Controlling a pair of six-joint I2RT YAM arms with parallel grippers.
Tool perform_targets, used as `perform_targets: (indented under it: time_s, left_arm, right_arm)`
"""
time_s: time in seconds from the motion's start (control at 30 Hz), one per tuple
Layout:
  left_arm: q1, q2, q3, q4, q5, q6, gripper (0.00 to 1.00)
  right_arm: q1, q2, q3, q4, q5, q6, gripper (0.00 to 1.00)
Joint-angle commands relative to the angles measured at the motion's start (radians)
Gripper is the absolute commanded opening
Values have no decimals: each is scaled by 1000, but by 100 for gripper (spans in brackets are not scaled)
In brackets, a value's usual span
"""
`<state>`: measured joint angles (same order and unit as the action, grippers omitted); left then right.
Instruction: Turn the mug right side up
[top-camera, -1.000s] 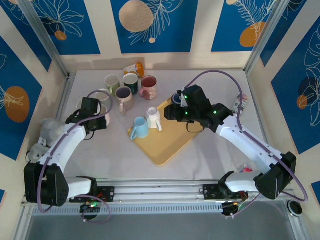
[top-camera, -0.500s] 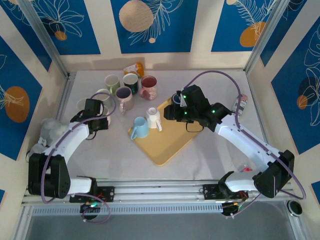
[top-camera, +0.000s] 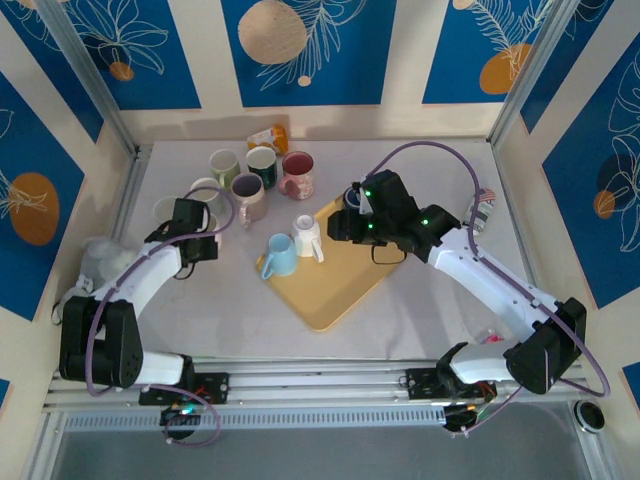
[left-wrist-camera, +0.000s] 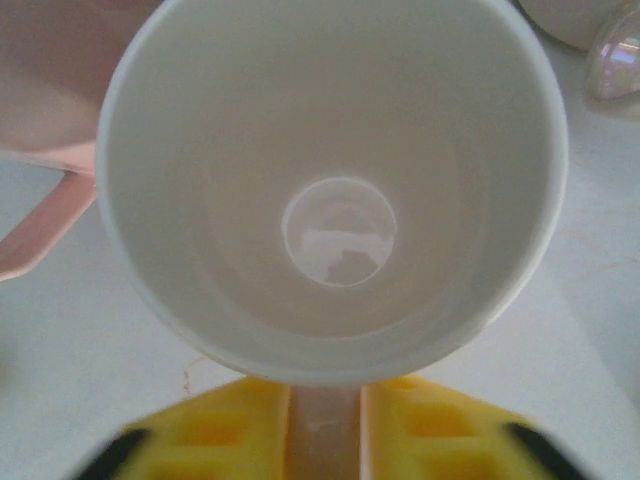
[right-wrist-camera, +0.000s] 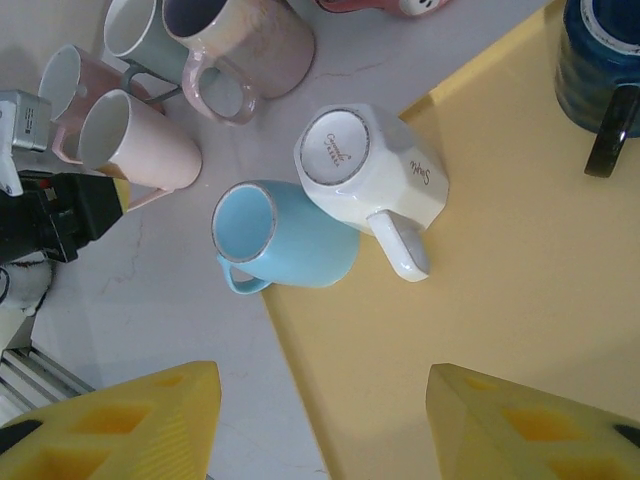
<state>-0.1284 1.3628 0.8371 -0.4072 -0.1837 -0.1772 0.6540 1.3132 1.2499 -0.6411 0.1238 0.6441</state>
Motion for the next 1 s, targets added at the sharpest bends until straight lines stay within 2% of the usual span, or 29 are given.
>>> perform_targets:
  time_s: [0.0, 0.17, 0.3, 0.47, 0.7, 0.8, 0.97]
  left_arm:
    - [10, -12, 2, 33, 22, -4, 46]
    - [10, -60, 23, -26, 27, 8, 61]
    - [11, -136, 66, -125, 93, 21, 64]
    - [10, -230, 113, -226, 312, 78, 66]
    - [10, -302, 135, -283, 604, 114, 72]
    - [10, -316, 134, -280, 688, 94, 72]
    - [10, -333, 110, -219, 744, -31, 73]
  right_arm:
    - [-4, 0, -1, -8, -22, -12, 58]
    - [-4, 2, 0, -21, -19, -44, 58]
    - [-2, 24, 15, -77, -25, -112, 57]
    - [32, 111, 77, -186, -15, -202, 55]
    - [82, 283, 160, -218, 22, -244, 53]
    - [98, 352, 192, -198, 45, -240, 51]
    - [113, 455, 237, -161, 92, -242, 49]
